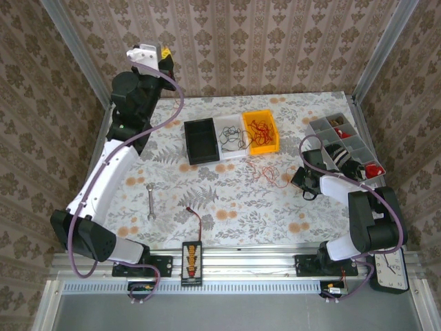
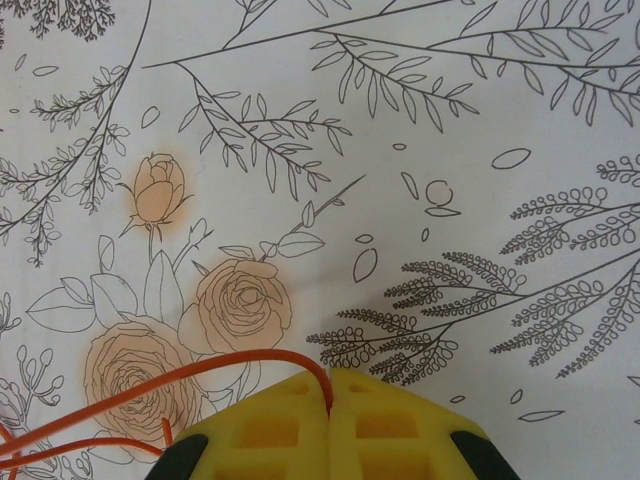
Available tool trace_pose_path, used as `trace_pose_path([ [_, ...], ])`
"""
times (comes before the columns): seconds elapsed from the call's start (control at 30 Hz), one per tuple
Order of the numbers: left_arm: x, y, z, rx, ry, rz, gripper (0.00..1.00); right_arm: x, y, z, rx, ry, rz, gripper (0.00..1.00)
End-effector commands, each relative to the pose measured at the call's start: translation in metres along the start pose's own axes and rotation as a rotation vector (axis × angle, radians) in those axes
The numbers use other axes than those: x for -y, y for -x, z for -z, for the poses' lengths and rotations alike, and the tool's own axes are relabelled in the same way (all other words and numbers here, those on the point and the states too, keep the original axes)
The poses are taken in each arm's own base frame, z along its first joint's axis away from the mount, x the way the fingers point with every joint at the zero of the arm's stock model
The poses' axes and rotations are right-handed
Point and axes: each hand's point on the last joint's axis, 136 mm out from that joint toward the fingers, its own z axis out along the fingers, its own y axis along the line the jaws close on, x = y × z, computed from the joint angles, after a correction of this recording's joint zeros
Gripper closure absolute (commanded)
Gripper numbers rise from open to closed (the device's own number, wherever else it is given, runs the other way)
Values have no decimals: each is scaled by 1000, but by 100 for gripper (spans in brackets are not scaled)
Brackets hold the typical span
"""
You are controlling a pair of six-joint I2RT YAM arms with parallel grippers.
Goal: Untangle the cables
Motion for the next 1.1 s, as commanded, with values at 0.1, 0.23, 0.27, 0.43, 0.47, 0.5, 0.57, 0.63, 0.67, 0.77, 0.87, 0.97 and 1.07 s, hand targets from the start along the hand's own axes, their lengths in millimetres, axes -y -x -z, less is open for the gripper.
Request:
trace_pose_path([
  [0.1, -2, 47, 4, 135, 22, -68, 100, -2, -1, 1, -1, 18, 17, 98],
  [0.23, 0, 47, 3, 138, 11, -37, 100, -3, -1, 1, -4, 21, 19, 98],
  [0.27, 1, 44, 1, 134, 2, -28, 100, -3, -1, 0, -5, 20, 20, 98],
  [0.43, 8, 24, -8, 100, -34, 48, 100, -3, -1, 1, -5, 21, 20, 98],
  [0.47, 9, 20, -10, 93, -41, 63, 100, -3, -1, 1, -5, 22, 20, 98],
  [0.5, 10, 16, -11, 86, -46, 78, 100, -2, -1, 1, -4, 20, 19, 98],
  [0.57, 13, 4, -15, 63, -58, 111, 100, -2, -1, 1, -4, 20, 18, 98],
  [0.63, 17, -10, -19, 36, -72, 132, 100, -2, -1, 1, -4, 20, 19, 98],
  [0.67, 19, -20, -21, 14, -74, 140, 100, -2, -1, 1, -3, 21, 18, 98],
  [0.77, 23, -49, -23, -46, -85, 191, 100, -2, -1, 1, -4, 19, 19, 98],
  [0.87, 29, -85, -23, -119, -91, 229, 100, -2, -2, 1, -5, 21, 18, 98],
  [0.97, 32, -123, -21, -188, -81, 277, 100, -2, -2, 0, -5, 19, 19, 98],
  [1.07, 33, -162, -16, -260, -63, 319, 100, -2, -2, 0, -7, 19, 19, 98],
])
